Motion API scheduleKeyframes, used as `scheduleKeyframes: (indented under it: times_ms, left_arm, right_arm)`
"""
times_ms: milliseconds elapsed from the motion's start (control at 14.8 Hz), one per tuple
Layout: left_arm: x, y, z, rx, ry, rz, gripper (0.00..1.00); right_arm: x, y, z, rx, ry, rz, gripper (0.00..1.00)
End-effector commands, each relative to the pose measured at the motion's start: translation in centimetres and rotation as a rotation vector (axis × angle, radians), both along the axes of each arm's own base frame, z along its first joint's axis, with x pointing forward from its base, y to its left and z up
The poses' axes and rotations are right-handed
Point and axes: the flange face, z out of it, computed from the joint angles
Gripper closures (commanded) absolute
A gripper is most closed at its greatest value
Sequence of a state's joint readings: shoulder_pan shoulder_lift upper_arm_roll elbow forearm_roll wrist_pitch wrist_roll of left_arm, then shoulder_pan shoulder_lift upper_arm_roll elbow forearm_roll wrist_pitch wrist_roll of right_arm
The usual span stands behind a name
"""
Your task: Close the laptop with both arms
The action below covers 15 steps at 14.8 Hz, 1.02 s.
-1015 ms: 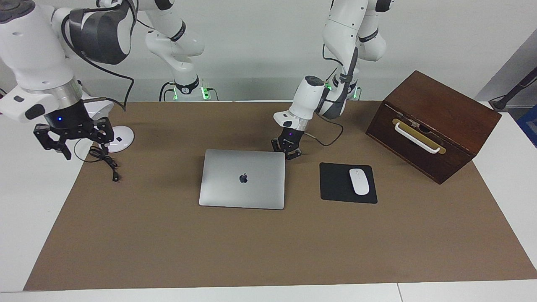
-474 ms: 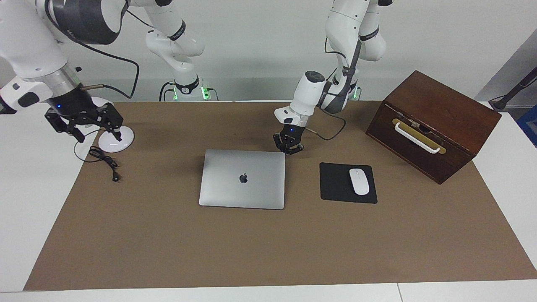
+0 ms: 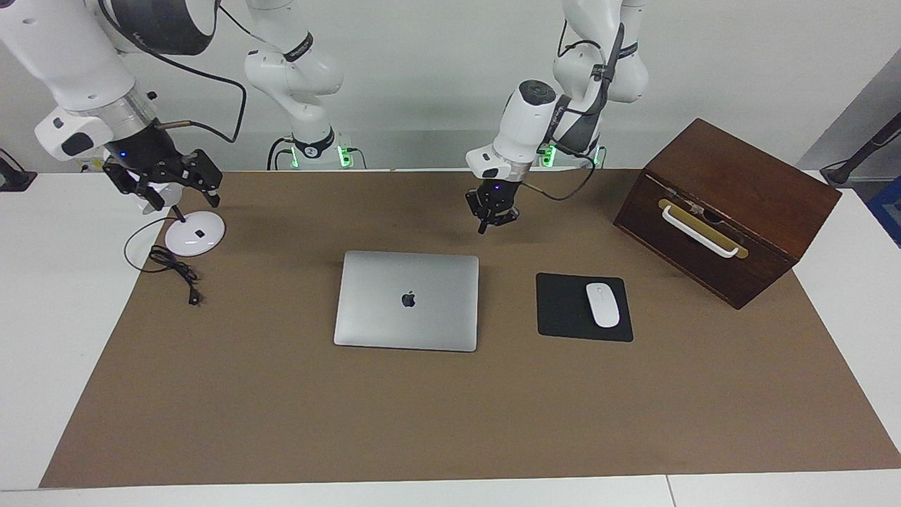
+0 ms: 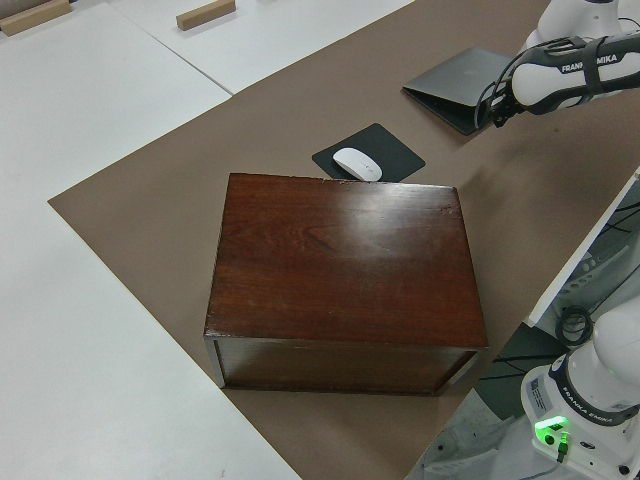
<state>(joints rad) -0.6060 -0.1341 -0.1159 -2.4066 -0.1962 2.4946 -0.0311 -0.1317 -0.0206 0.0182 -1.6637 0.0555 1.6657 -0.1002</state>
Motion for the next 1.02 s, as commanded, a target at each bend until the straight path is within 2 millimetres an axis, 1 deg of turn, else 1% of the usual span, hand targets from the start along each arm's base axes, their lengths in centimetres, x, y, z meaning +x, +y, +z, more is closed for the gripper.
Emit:
scheduleKeyframes:
  times_ms: [0,68,135,271,406,474,677,744,812,880,947]
  left_arm:
    - [-0.1,2.0,4.0,0.014,0.070,0.033,1.00]
    - [0.0,2.3,5.8,0.026,0.105,0.053,1.00]
    - [0.6,3.0,7.4,0.036,0.132,0.071,1.00]
    - [2.4,5.1,10.3,0.056,0.176,0.100,1.00]
    - [4.2,7.5,12.3,0.072,0.199,0.144,1.00]
    - [4.7,8.5,12.9,0.078,0.207,0.158,1.00]
    - [7.6,13.1,16.1,0.114,0.173,0.232,1.00]
    - [8.4,15.1,16.8,0.113,0.172,0.272,0.80]
    - [9.1,16.9,17.1,0.139,0.154,0.293,0.41]
    - [9.7,18.2,17.8,0.157,0.130,0.301,0.00]
    - [10.3,19.6,18.5,0.160,0.114,0.325,0.00]
  right_arm:
    - [-3.0,0.5,-1.9,0.015,-0.020,-0.020,0.00]
    - [-3.0,0.5,-1.9,0.015,-0.017,-0.012,0.00]
    - [-3.1,0.5,-1.7,0.015,-0.020,-0.012,0.00]
    - [-3.2,0.6,-1.3,0.011,-0.028,-0.005,0.00]
    - [-3.2,0.6,-1.2,0.011,-0.031,-0.008,0.00]
    - [-3.3,0.7,-1.1,0.011,-0.031,-0.006,0.00]
    - [-3.3,0.7,-1.1,0.003,-0.031,-0.005,0.00]
    - [-3.3,0.6,-1.0,-0.002,-0.034,-0.006,0.00]
    - [-3.3,0.6,-1.1,-0.004,-0.037,-0.005,0.00]
    - [-3.2,0.6,-1.0,-0.004,-0.041,-0.007,0.00]
    - [-3.2,0.7,-1.0,-0.005,-0.044,-0.005,0.00]
